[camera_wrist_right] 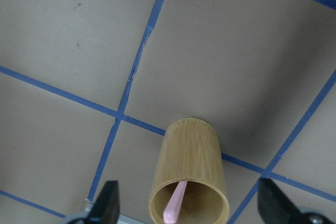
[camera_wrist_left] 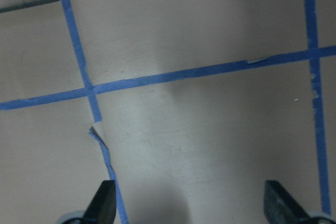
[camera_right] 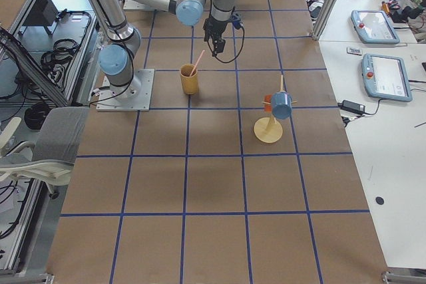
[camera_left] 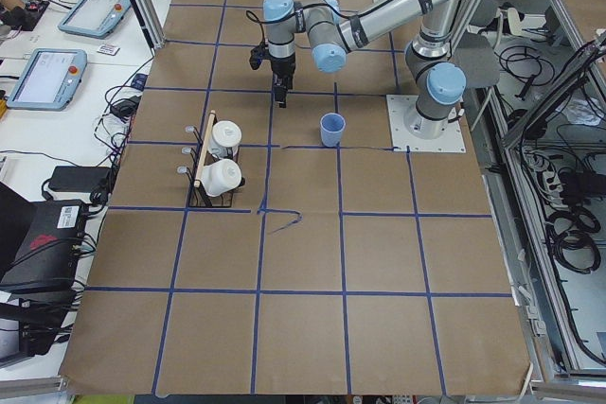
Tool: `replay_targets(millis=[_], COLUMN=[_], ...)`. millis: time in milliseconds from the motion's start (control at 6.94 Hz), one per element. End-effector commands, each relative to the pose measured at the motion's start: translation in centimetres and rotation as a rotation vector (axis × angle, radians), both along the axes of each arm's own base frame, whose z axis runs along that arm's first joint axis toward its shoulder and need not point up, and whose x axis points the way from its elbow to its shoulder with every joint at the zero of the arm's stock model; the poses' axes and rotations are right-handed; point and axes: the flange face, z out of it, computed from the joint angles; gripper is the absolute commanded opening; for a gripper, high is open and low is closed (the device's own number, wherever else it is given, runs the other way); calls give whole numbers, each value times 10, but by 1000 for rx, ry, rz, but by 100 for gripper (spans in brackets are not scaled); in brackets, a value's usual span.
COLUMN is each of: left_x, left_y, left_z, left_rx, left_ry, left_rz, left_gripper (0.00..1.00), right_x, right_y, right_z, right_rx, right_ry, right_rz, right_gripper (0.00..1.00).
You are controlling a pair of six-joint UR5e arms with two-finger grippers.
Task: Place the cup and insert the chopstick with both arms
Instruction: 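Lower the right gripper to the pink chopstick while the left nears the blue cup, then close the right gripper on the chopstick while the left descends over the blue cup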
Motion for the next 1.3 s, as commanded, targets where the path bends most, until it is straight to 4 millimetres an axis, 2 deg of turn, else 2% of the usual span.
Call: replay_targets(millis=[0, 144, 288, 432, 576, 720, 864, 1008, 1152], left_x=[25, 25, 25, 26, 26, 25, 25, 25, 25], left_y=[5, 13, 18, 18, 19, 20, 23, 23, 24], left_z=[-7, -16, -24, -24, -25, -27, -30, -30, -29], left_rx=[24, 45, 61, 61, 62, 68, 67, 69, 65], left_ry=[0, 4, 8, 8, 9, 11, 9, 9, 9], left_rz=[35, 41, 47, 56, 59, 59, 58, 58, 59], left_gripper=[100, 100, 100, 100, 100, 74, 61, 53, 56], right_x=[-3, -3, -3, -2, -2, -2, -3, -2, -3], right_y=[4, 4, 4, 7, 7, 7, 7, 7, 6], right_z=[-8, -10, -12, -16, -16, -17, -16, -18, -19], right_rx=[16, 22, 27, 35, 36, 37, 36, 40, 41], right_ry=[-15, -17, -18, -20, -20, -21, -20, -22, -23], right_rz=[-11, -10, -10, -9, -9, -9, -5, -6, -7], right_gripper=[85, 77, 64, 50, 43, 43, 43, 43, 41])
